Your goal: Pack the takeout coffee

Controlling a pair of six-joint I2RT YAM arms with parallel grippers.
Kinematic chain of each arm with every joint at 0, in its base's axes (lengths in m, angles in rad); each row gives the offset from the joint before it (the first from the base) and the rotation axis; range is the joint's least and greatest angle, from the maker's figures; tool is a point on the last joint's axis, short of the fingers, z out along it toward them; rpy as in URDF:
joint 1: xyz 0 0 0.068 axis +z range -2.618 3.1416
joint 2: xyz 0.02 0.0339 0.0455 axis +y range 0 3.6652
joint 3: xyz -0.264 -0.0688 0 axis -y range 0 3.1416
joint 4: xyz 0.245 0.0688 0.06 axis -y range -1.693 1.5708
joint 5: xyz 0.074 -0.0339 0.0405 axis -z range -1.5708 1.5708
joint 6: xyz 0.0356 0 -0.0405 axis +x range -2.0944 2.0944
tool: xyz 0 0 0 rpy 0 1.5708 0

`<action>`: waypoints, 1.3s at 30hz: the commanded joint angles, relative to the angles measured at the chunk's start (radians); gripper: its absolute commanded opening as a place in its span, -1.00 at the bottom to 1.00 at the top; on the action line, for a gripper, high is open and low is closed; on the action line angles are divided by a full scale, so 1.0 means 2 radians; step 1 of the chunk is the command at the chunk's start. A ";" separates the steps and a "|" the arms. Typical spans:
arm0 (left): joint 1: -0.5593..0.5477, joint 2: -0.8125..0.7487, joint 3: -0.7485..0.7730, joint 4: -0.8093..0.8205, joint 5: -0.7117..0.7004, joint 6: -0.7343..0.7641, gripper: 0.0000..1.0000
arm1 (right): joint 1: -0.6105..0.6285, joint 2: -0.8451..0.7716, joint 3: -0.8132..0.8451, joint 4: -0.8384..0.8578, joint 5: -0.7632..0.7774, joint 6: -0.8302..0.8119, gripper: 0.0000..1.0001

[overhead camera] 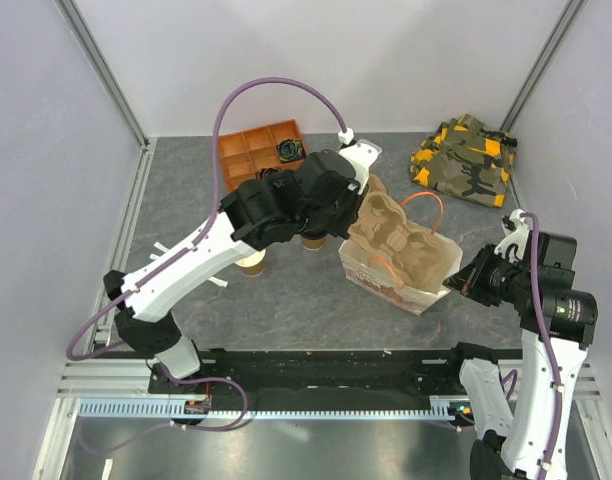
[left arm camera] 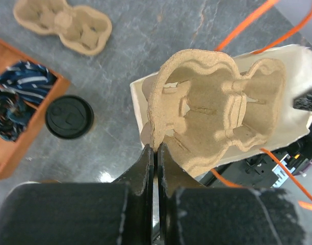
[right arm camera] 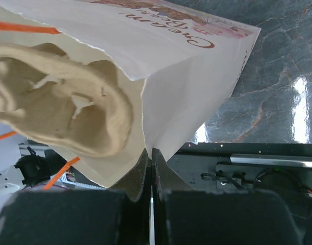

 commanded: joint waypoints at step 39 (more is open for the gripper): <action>-0.039 0.023 -0.037 0.064 -0.068 0.010 -0.97 | -0.068 -0.032 -0.079 0.028 -0.091 0.051 -1.00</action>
